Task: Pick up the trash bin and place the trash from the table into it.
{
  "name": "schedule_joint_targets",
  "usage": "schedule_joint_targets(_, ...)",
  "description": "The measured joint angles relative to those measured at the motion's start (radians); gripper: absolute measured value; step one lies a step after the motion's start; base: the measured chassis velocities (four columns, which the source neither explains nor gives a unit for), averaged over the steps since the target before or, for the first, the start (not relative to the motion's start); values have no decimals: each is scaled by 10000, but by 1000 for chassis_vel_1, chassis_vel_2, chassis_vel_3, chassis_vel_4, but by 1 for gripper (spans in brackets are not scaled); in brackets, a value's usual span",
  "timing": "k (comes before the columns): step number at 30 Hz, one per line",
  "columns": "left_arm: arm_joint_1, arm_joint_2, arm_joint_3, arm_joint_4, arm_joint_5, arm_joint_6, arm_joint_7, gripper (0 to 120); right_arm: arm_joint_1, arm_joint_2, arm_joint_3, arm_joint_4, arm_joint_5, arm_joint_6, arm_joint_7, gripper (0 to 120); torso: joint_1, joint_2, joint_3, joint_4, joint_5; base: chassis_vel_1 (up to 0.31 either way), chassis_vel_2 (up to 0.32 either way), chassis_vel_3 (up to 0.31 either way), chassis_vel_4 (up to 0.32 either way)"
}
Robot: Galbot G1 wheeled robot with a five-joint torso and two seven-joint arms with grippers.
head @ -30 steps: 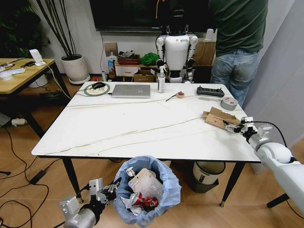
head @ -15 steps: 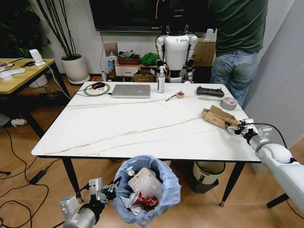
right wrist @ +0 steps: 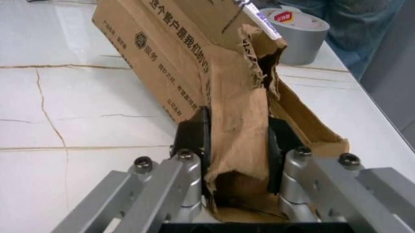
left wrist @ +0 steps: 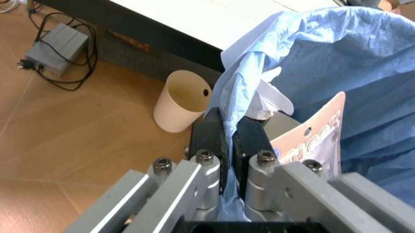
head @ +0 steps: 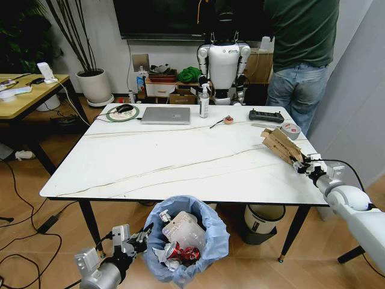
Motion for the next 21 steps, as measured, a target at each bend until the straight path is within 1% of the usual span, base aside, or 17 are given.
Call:
schedule_joint_targets(4, 5, 0, 13, 0, 9, -1, -2, 0, -217, -118, 105, 331, -42, 131, -138, 10, 0, 0, 2, -1, 6, 0, 0, 0, 0)
schedule_joint_targets(5, 5, 0, 13, 0, 9, -1, -2, 0, -217, -118, 105, 331, -42, 131, -138, 10, 0, 0, 2, -1, 6, 0, 0, 0, 0)
schedule_joint_targets(7, -4, 16, 31, -3, 9, -1, -2, 0, -410, -272, 245, 865, 89, 312, -322, 4, 0, 0, 2, -1, 1, 0, 0, 0, 0)
schedule_joint_targets(9, -27, 28, 40, -6, 9, -1, -2, 0, -499, -352, 342, 1161, 215, 415, -418, 1, 0, 0, 2, 0, -1, 0, 0, 0, 0)
schedule_joint_targets(10, -51, 50, 47, -10, 2, -1, -4, 0, -621, -476, 450, 1611, 422, 520, -517, 0, 0, 0, 2, -1, -1, 0, 0, 0, 0)
schedule_joint_targets(11, -51, 50, 47, -10, 2, -1, -4, 0, -621, -476, 450, 1611, 422, 520, -517, 0, 0, 0, 2, -1, -1, 0, 0, 0, 0)
schedule_joint_targets(12, -58, 61, 47, -18, -7, -1, -9, 0, -688, -548, 502, 1894, 535, 591, -584, 0, 1, 0, 2, -1, 0, 0, 0, 0, 0)
schedule_joint_targets(15, -82, 97, 51, -22, -41, -1, -21, 0, -857, -785, 541, 2909, 947, 1059, -932, 0, 2, 0, 2, -2, -1, 0, 0, 0, 0)
schedule_joint_targets(17, -110, 133, 76, -8, -124, 2, -63, 0, -878, -901, 369, 3682, 1352, 1492, -1318, 0, 2, 0, 1, -1, -3, 0, 0, 0, 0)
schedule_joint_targets(18, -110, 133, 76, -8, -124, 2, -63, 0, -878, -901, 369, 3682, 1352, 1492, -1318, 0, 2, 0, 1, -1, -3, 0, 0, 0, 0)
schedule_joint_targets(21, -163, 258, 171, 79, -342, 37, -182, 0, -877, -973, -93, 4764, 1773, 2008, -1659, 0, 2, 0, 0, 1, -5, 0, 0, 0, 0)
